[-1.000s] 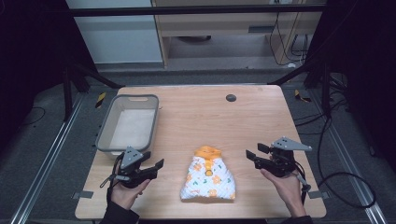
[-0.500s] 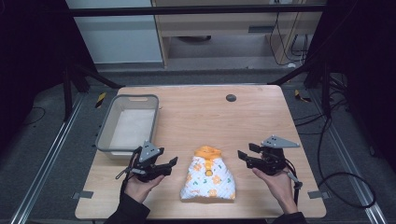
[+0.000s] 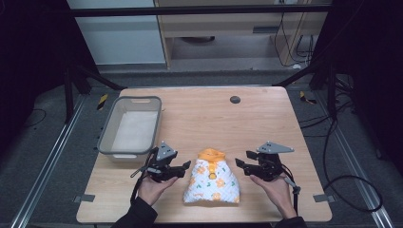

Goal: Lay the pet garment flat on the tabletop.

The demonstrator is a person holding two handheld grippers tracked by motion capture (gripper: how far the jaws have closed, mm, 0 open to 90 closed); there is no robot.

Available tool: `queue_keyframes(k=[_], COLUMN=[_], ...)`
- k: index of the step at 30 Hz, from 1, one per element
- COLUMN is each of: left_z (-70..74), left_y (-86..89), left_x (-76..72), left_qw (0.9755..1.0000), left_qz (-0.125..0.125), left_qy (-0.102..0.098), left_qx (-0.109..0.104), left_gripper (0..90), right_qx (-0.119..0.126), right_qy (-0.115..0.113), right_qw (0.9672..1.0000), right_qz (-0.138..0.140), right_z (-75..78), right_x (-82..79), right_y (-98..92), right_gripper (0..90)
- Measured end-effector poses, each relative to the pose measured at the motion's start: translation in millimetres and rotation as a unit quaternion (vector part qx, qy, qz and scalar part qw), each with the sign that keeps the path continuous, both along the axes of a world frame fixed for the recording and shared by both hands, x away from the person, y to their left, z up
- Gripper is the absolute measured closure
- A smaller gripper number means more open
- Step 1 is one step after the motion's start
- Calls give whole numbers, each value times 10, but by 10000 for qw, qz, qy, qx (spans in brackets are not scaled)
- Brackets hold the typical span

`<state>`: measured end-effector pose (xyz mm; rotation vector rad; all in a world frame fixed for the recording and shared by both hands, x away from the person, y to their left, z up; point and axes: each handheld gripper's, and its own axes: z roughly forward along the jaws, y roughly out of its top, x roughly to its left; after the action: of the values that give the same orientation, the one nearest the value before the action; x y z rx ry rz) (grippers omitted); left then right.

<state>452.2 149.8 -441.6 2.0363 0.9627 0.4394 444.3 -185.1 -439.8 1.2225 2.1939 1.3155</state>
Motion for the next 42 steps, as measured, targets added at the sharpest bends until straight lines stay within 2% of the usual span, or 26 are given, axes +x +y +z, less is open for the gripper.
queue_keyframes(k=[11,13,15,19,23,25,26,27,31,38,40,42], left_z=[-72,-99,-132,-204,-237,-250,-254,-260,-301,-305,-304,-302], left_y=[-137,-179,-216,-266,-272,-273,-271,-272,-284,-309,-310,-311], left_x=[1,0,3,17,30,44,48,51,57,34,30,22], left_qw=[9996,9994,9991,9983,9979,9974,9970,9966,9952,9954,9951,9954], left_qz=[-230,-297,-337,-385,-384,-392,-406,-424,-463,-505,-523,-518], left_qy=[133,163,219,358,478,591,649,703,859,811,832,802], left_qx=[56,117,156,269,214,150,131,94,-58,-19,-67,-85], left_gripper=[387,392,404,423,459,490,538,538,661,829,864,868], right_qx=[-145,-146,-130,-253,-232,-238,-276,-276,-244,-268,-253,-263], right_qy=[151,169,228,311,413,466,497,497,631,715,724,729], right_qw=[9995,9994,9992,9984,9977,9972,9967,9967,9955,9940,9939,9938], right_qz=[242,266,305,408,480,528,582,582,656,786,796,792], right_z=[-117,-127,-149,-210,-269,-303,-334,-334,-370,-397,-389,-385], right_x=[5,3,2,22,36,42,51,51,63,76,68,64], right_y=[125,135,155,212,260,287,312,312,352,397,400,402], right_gripper=[482,488,500,512,522,532,543,543,604,775,847,862])
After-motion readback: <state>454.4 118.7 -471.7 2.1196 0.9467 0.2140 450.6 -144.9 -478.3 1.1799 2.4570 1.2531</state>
